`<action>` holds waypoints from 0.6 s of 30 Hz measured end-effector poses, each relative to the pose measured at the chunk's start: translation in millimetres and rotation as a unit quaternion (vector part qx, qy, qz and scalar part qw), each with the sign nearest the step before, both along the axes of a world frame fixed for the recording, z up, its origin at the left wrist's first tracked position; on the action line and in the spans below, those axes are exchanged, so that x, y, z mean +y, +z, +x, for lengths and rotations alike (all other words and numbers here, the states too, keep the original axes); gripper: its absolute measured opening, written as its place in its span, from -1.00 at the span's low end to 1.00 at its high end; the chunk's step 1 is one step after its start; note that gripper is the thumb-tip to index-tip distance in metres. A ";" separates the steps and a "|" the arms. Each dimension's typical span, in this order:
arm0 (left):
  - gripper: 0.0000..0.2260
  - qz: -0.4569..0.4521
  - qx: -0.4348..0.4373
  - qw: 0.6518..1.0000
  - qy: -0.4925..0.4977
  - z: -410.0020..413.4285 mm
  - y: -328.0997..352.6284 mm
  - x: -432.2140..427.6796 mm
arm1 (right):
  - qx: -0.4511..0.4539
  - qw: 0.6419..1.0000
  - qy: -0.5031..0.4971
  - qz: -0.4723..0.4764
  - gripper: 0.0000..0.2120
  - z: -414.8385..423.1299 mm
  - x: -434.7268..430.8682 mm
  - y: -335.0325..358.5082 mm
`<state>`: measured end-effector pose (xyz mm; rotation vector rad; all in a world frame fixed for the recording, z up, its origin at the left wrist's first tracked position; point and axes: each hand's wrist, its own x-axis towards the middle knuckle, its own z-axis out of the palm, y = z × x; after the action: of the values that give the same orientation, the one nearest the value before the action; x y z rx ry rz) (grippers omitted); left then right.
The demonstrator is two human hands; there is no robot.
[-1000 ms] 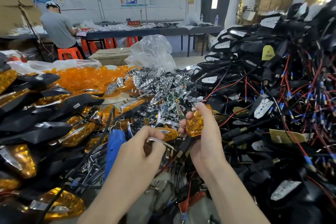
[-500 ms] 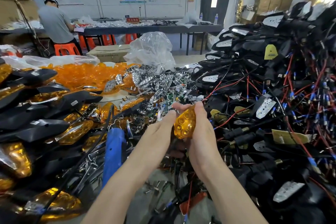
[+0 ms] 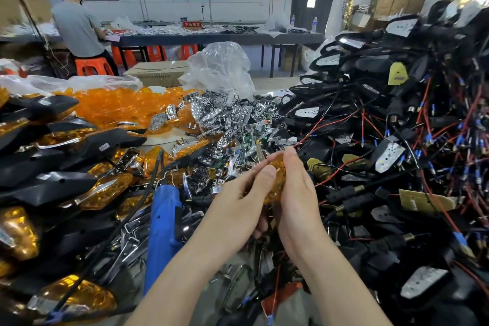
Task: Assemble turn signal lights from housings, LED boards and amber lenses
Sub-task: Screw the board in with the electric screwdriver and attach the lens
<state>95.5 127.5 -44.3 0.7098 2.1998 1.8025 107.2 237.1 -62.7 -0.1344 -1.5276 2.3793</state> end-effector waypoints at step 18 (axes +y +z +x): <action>-0.71 0.008 0.115 0.962 0.246 -16.5 1.9 -22.0 | 0.020 0.998 0.017 -0.060 -0.73 -1.8 -2.7 5.0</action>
<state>79.0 105.6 -42.4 0.4109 2.7063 2.0457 105.4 234.4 -57.7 -0.0864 -1.3798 2.4861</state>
